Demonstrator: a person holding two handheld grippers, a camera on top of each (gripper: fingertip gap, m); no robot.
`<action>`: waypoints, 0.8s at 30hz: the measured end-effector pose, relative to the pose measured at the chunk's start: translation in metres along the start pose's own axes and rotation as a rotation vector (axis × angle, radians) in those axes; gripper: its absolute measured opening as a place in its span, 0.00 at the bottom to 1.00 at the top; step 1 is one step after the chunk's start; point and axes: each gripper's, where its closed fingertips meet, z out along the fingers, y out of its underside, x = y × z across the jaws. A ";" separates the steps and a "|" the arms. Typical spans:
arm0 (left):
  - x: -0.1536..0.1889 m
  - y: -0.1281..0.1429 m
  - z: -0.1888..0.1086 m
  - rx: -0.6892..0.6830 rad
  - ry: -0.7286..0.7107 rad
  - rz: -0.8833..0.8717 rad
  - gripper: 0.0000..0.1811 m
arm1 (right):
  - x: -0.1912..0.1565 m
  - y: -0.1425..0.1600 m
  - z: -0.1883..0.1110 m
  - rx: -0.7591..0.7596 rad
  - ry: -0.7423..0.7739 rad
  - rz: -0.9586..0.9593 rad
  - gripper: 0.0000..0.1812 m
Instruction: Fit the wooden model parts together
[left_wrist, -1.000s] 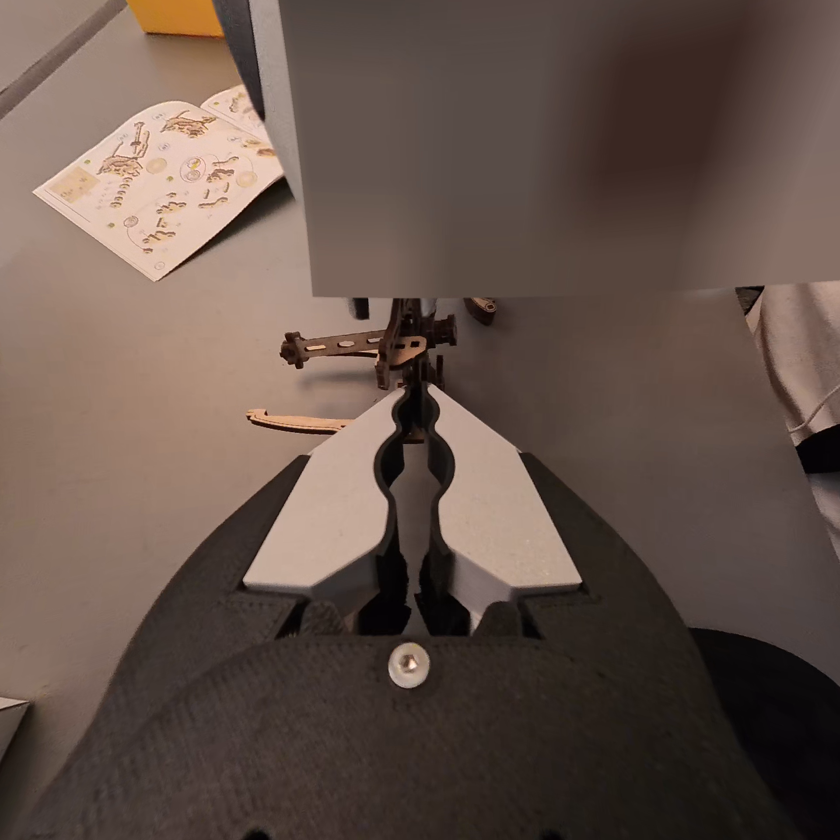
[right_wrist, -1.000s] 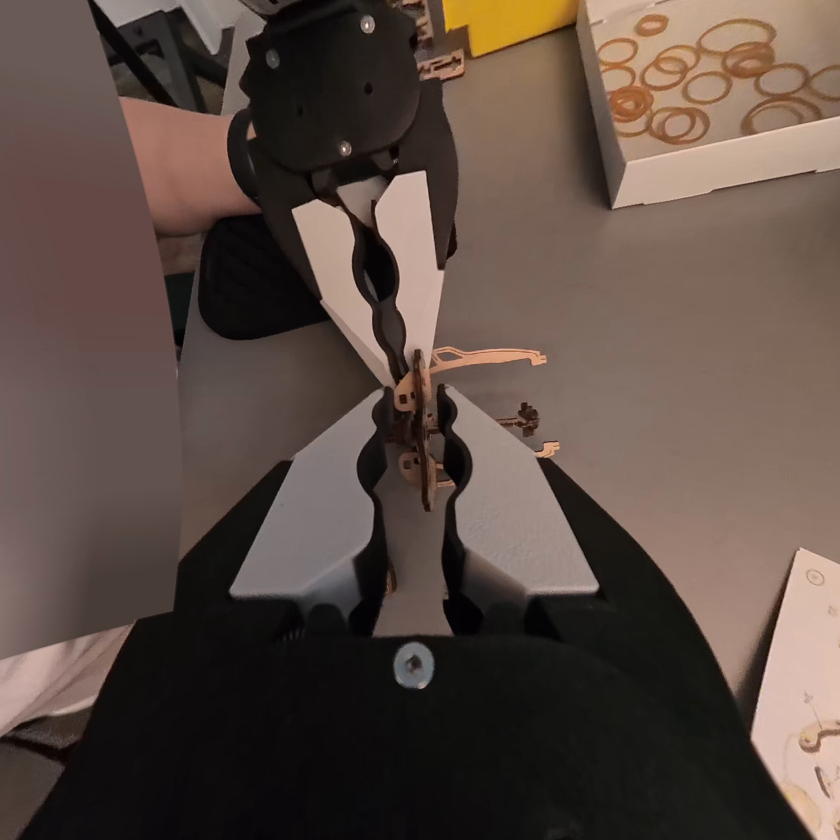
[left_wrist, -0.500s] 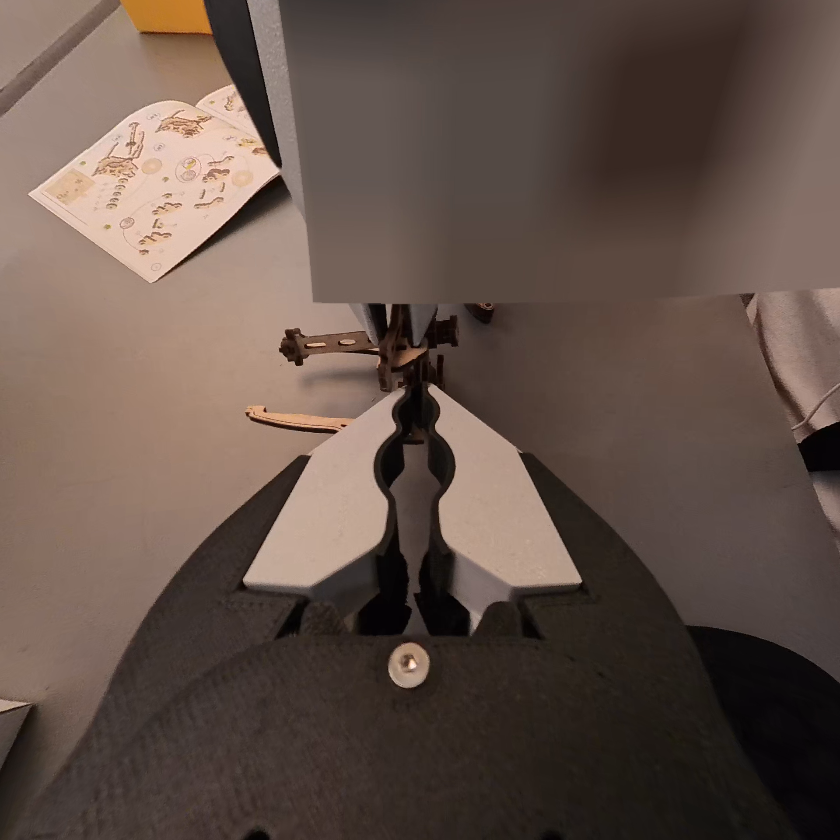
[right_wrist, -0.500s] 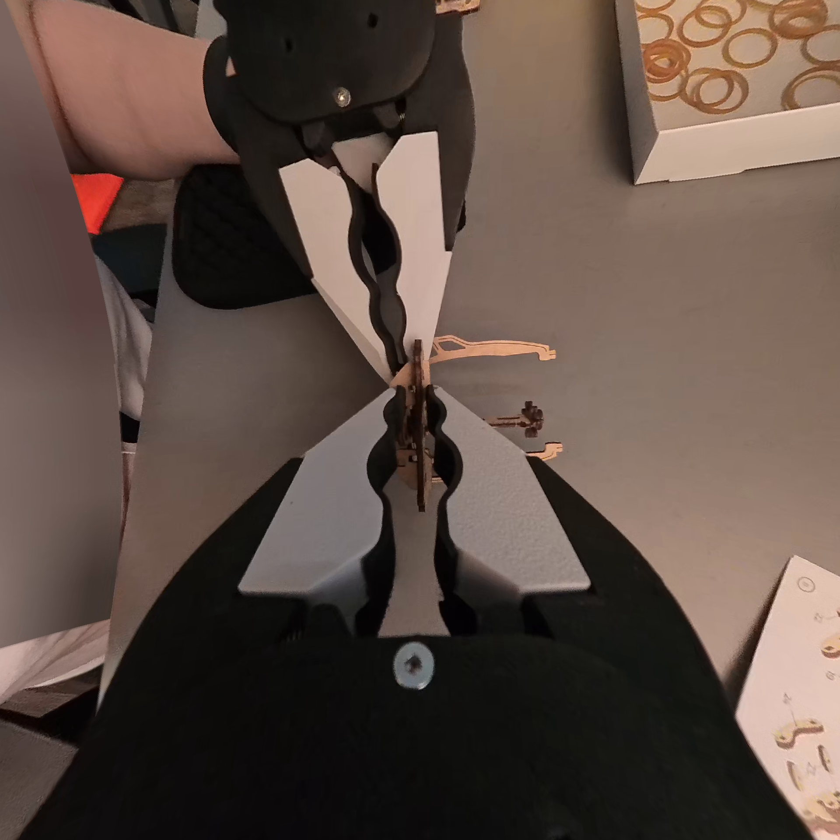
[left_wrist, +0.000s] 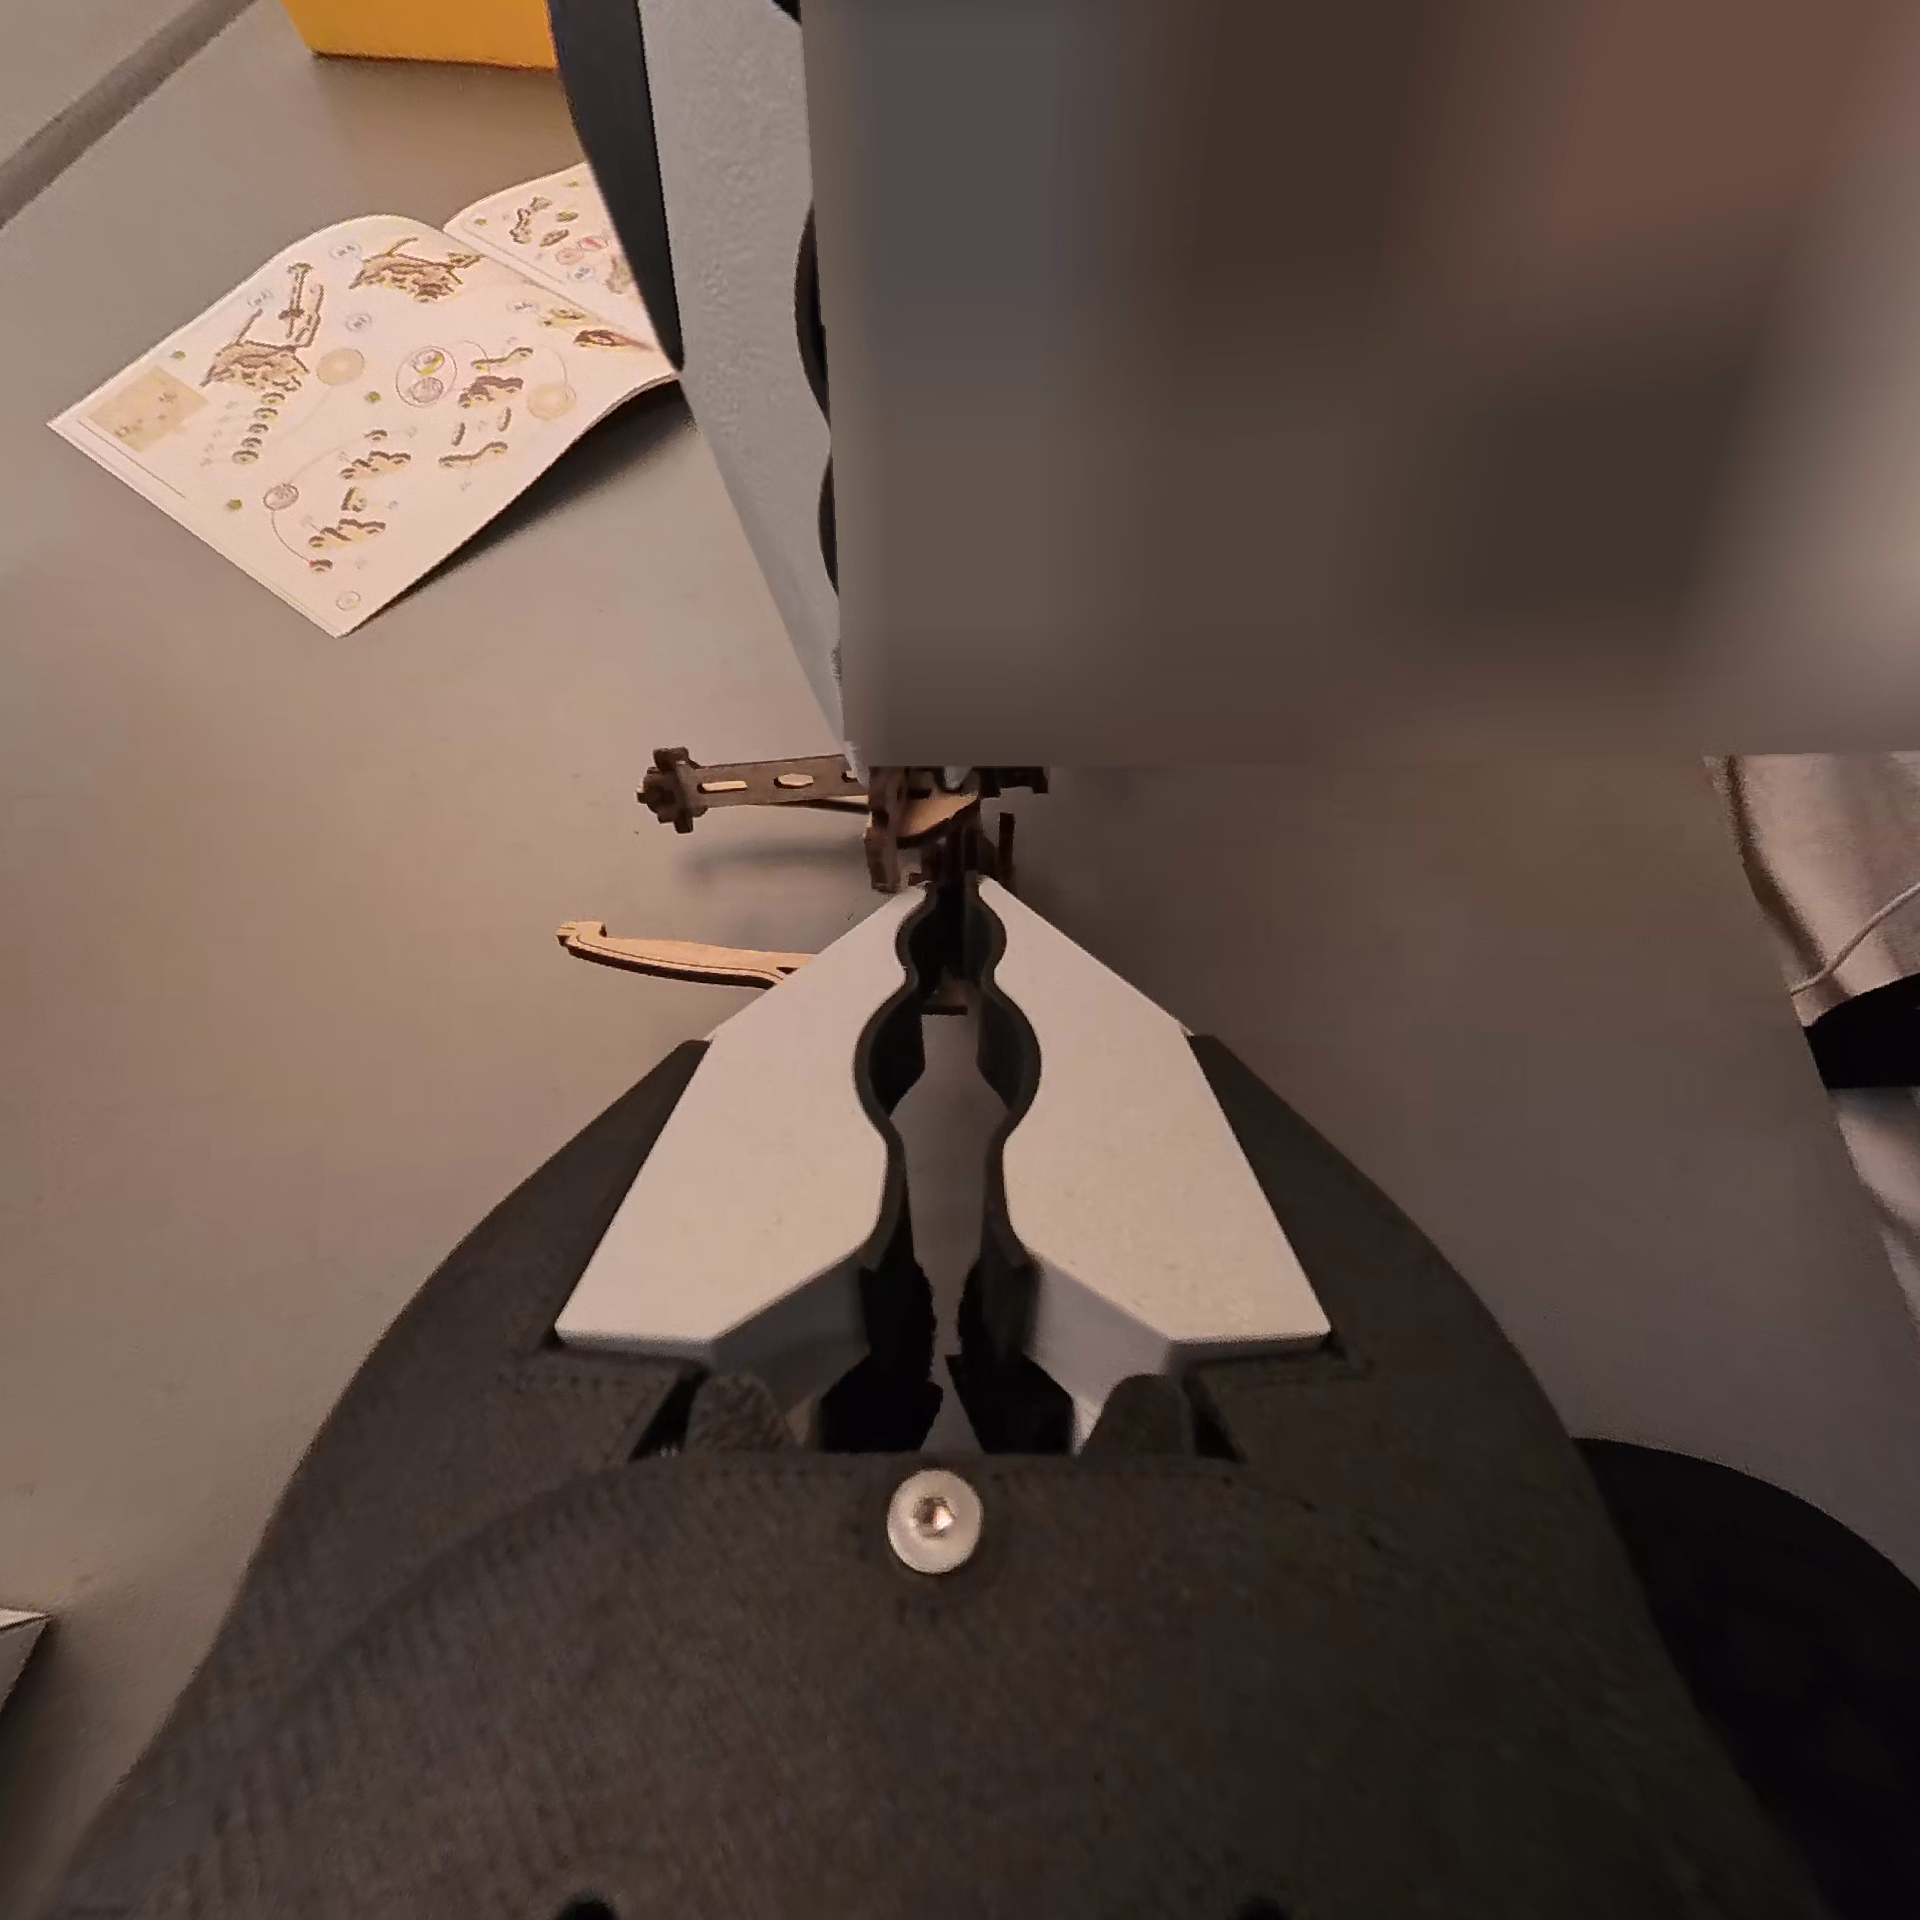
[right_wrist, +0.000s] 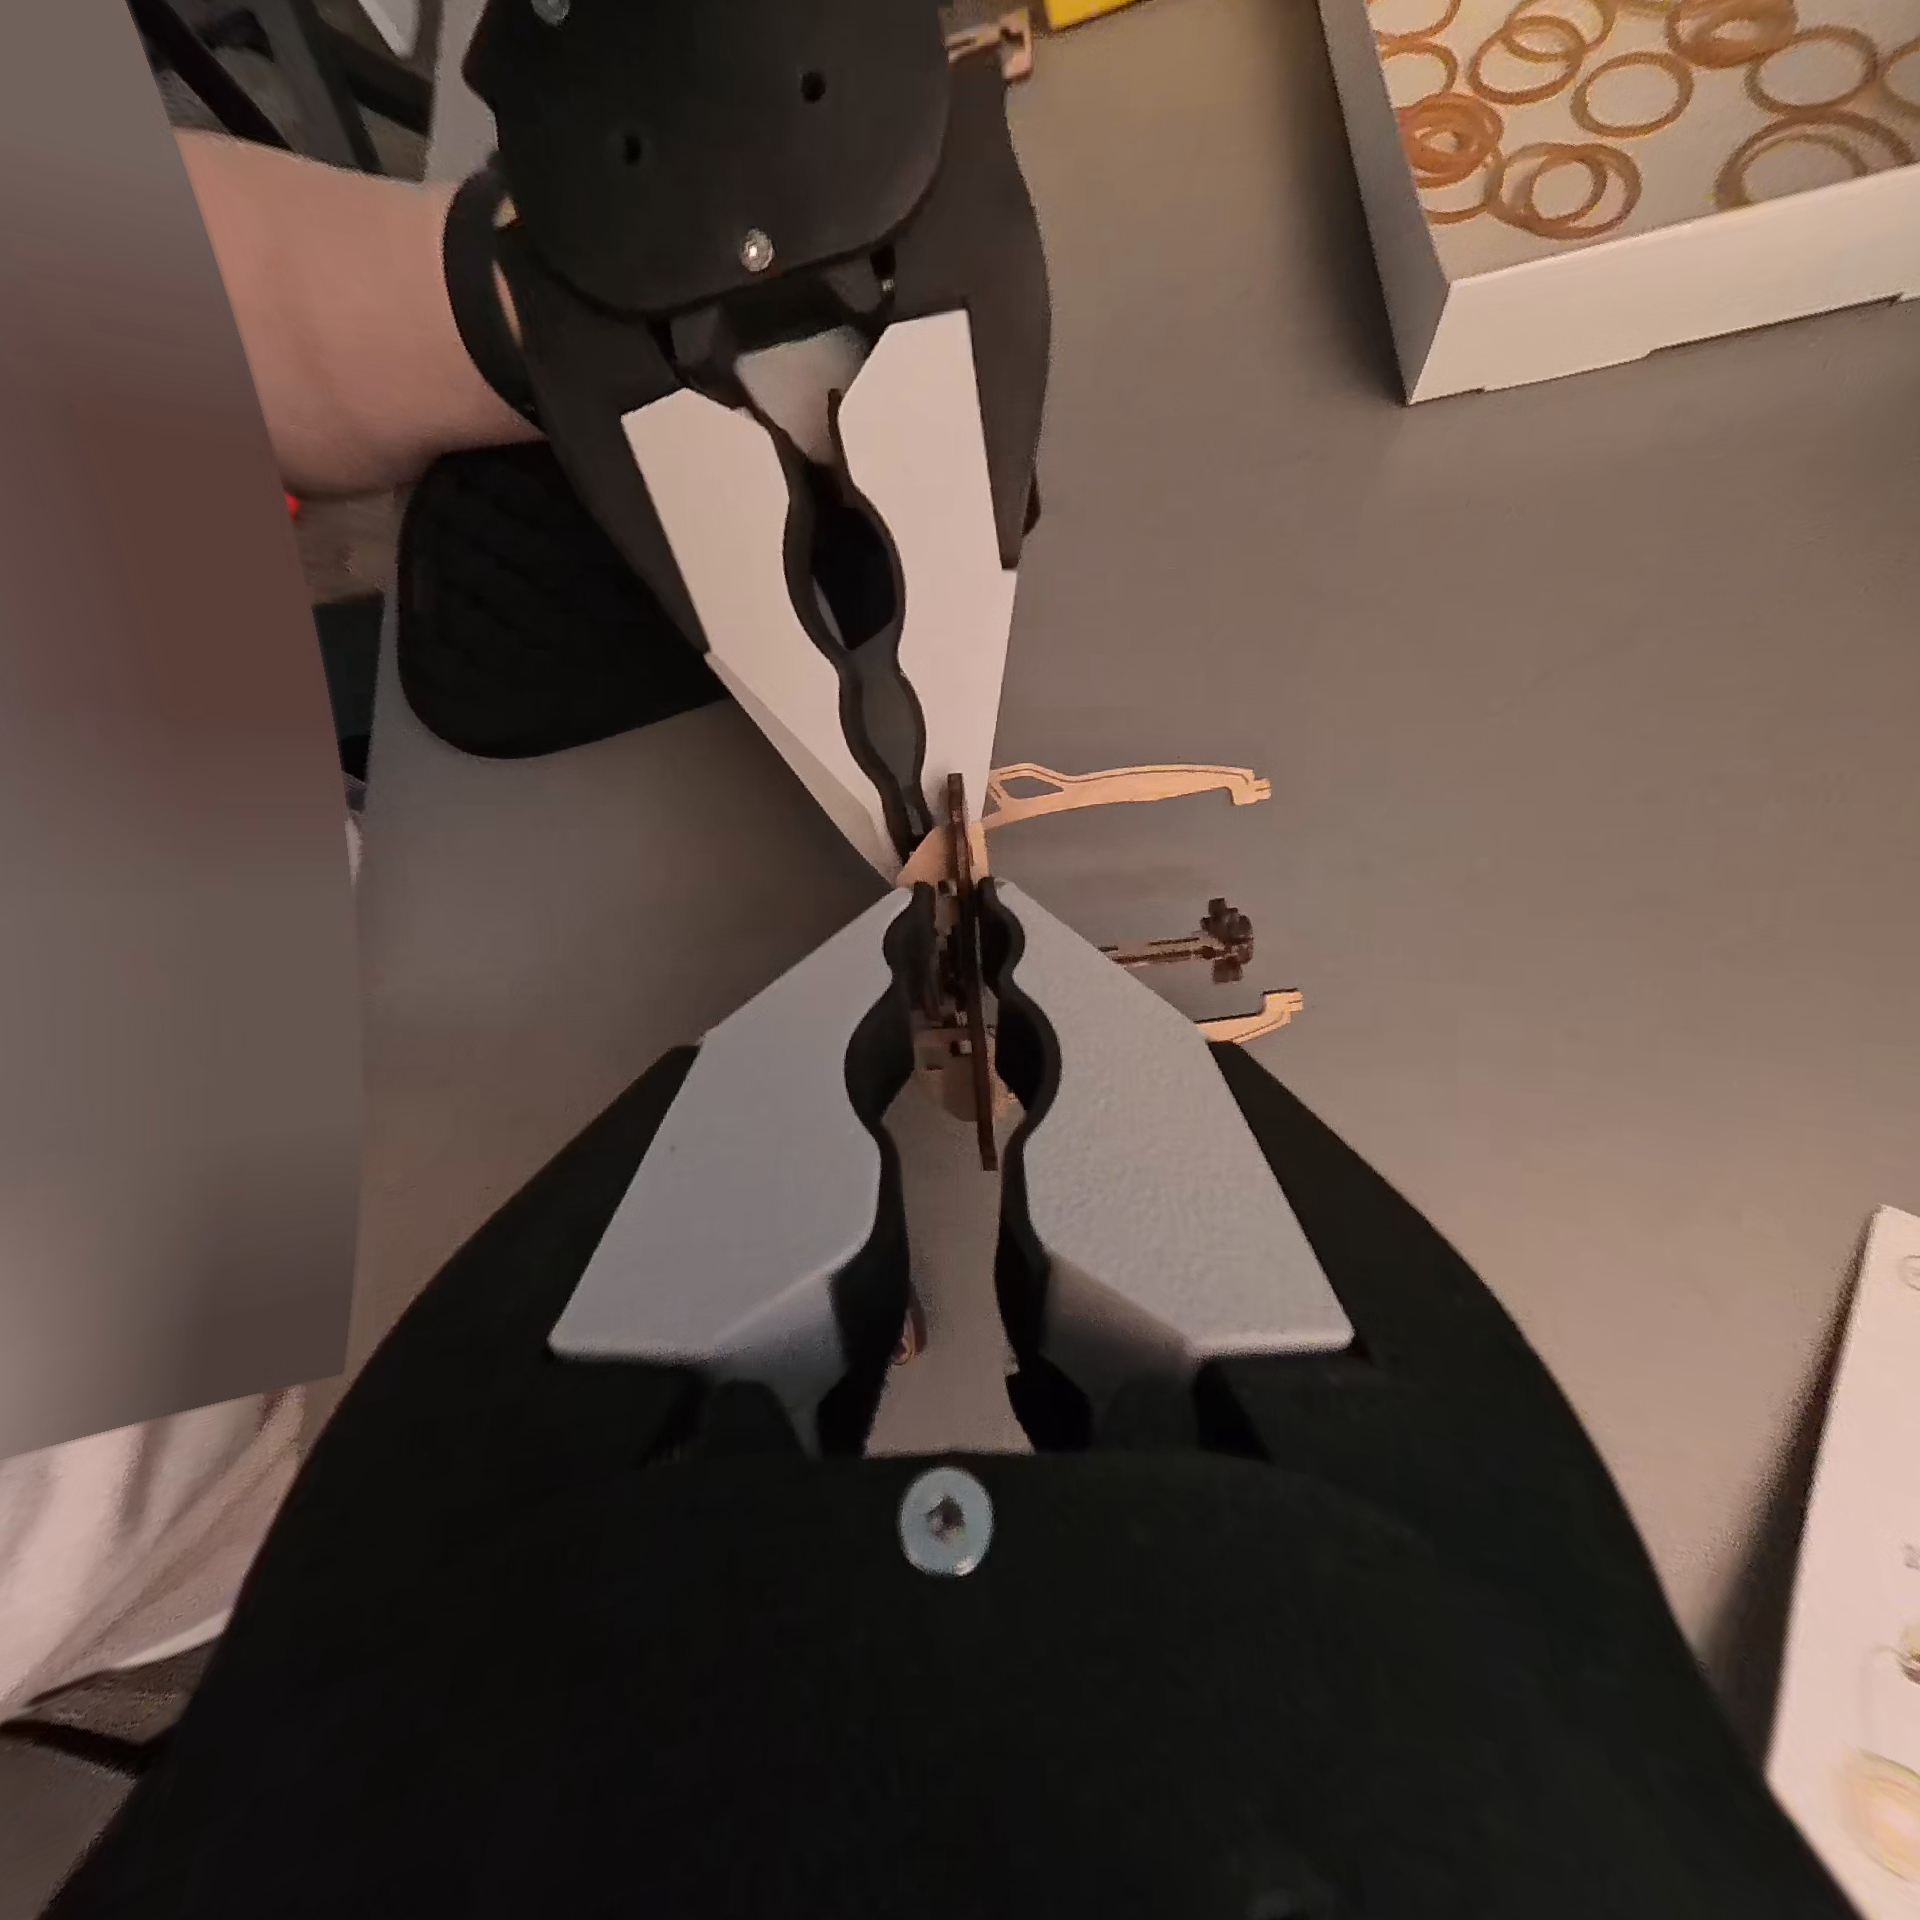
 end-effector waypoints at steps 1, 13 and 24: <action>0.000 0.000 0.000 0.000 -0.001 0.003 0.00 | 0.000 0.000 0.000 0.012 -0.022 0.023 0.05; 0.000 0.000 0.000 0.002 0.003 -0.006 0.00 | -0.004 0.000 -0.001 0.033 -0.099 0.073 0.11; -0.001 0.000 0.000 -0.005 -0.002 -0.016 0.00 | 0.000 0.000 0.000 0.012 -0.034 0.037 0.07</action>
